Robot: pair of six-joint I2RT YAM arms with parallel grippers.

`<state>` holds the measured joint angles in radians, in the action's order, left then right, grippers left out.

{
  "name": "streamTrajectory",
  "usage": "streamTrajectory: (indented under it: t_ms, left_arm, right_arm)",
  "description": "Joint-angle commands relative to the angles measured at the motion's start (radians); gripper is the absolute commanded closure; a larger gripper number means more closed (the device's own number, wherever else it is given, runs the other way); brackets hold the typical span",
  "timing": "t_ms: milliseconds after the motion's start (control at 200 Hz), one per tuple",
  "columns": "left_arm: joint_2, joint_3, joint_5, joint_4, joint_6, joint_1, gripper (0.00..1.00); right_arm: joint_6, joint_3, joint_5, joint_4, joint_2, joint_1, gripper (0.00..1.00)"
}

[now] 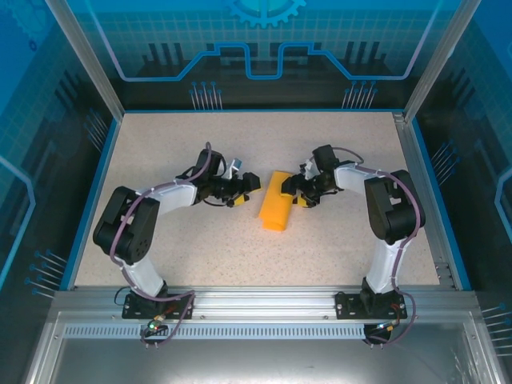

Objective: Fold a paper plane with a square sheet of paper (pick it up from the middle)

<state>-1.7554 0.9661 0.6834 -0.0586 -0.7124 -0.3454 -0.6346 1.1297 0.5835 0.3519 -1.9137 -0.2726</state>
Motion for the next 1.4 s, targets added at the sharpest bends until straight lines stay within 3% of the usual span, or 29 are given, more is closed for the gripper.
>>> streamTrajectory:
  t_ms: [0, 430, 600, 690, 1065, 1255, 1395]
  left_arm:
    - [-0.052, 0.061, 0.091, -0.003, -0.012, -0.028, 0.13]
    - [-0.174, 0.169, 0.1, 0.087, 0.023, -0.063, 0.19]
    - [-0.206, 0.201, 0.097, 0.109, 0.024, -0.075, 0.3]
    - [-0.231, 0.234, 0.108, 0.142, 0.036, -0.086, 0.42]
    - [-0.257, 0.258, 0.115, 0.165, 0.045, -0.102, 0.51]
    - [-0.268, 0.271, 0.114, 0.186, 0.058, -0.102, 0.65]
    - [-0.273, 0.288, 0.114, 0.189, 0.07, -0.102, 0.81]
  right_arm:
    - [0.008, -0.032, 0.003, 0.012, 0.012, 0.007, 0.32]
    - [-0.034, -0.092, 0.002, -0.034, 0.061, 0.022, 0.31]
    - [-0.046, -0.118, 0.008, -0.052, 0.083, 0.037, 0.31]
    - [-0.055, -0.132, 0.006, -0.068, 0.09, 0.043, 0.31]
    - [-0.118, -0.166, 0.005, -0.134, 0.094, 0.05, 0.31]
    - [-0.134, -0.176, 0.007, -0.152, 0.095, 0.049, 0.31]
    - [-0.146, -0.181, 0.011, -0.166, 0.103, 0.05, 0.31]
